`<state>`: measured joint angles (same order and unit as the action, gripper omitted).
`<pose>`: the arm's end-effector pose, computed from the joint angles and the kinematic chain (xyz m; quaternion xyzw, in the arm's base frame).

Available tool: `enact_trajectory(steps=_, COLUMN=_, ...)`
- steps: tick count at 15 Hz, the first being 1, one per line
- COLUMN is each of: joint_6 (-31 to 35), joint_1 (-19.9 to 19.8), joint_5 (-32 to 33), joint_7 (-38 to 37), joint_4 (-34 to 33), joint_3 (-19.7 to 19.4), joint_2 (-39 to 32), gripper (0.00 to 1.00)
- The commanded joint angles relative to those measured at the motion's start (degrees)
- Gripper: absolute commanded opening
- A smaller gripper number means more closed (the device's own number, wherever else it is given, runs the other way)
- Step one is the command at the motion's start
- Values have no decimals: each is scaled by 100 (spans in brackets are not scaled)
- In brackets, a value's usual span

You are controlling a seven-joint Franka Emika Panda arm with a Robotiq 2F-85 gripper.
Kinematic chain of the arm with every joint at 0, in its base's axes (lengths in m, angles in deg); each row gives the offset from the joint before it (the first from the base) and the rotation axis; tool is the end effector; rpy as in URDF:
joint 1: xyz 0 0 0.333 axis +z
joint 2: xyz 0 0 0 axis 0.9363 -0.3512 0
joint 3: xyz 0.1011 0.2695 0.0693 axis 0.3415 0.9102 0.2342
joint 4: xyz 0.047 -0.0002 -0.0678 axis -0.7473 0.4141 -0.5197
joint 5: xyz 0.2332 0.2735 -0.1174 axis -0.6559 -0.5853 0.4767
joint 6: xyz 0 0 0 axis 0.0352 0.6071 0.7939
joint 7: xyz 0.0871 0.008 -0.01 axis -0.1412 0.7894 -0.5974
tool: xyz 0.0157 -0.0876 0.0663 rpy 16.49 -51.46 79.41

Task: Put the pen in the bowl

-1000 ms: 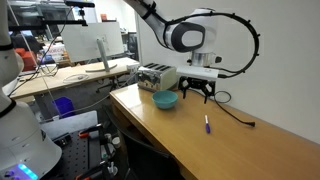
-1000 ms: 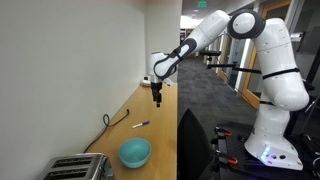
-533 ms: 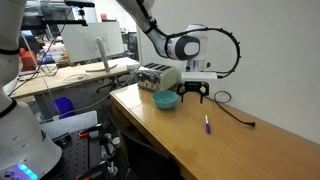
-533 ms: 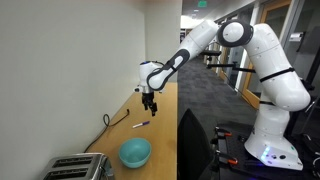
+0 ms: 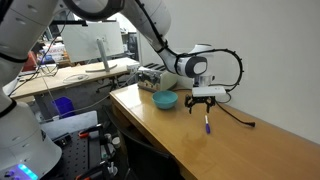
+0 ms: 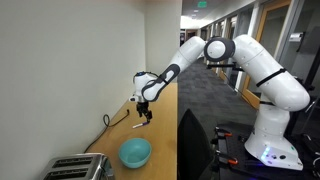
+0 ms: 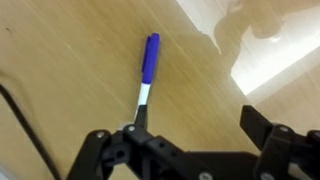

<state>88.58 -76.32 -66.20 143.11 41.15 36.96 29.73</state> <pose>0.6692 -0.0344 0.1490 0.8489 0.5265 -0.0209 0.0421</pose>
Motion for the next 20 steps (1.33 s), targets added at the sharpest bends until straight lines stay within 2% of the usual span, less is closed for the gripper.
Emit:
enact_trajectory(steps=1, joint_6=-105, joint_1=-103, joint_5=40, joint_7=275, joint_4=-677, joint_3=75, joint_2=-527, gripper=100)
enact_trajectory(steps=7, joint_6=-186, joint_1=-193, joint_5=-17, joint_7=422, joint_4=-1436, joint_3=105, joint_2=-1197, gripper=100)
enact_trajectory(steps=8, joint_6=-195, joint_1=-190, joint_5=-21, joint_7=429, joint_4=-1520, joint_3=107, joint_2=-1272, gripper=96)
enact_trajectory(steps=10, joint_6=-220, joint_1=-195, joint_5=-35, joint_7=446, joint_4=-1698, joint_3=109, joint_2=-1433, gripper=81)
enact_trajectory(steps=11, joint_6=-242, joint_1=-199, joint_5=-39, joint_7=442, joint_4=-1788, joint_3=106, joint_2=-1506, gripper=67)
enact_trajectory(steps=13, joint_6=-259, joint_1=-208, joint_5=-46, joint_7=430, joint_4=-1920, joint_3=101, joint_2=-1625, gripper=50)
enact_trajectory(steps=20, joint_6=-614, joint_1=-241, joint_5=-149, joint_7=422, joint_4=-2084, joint_3=160, joint_2=-1673, gripper=0)
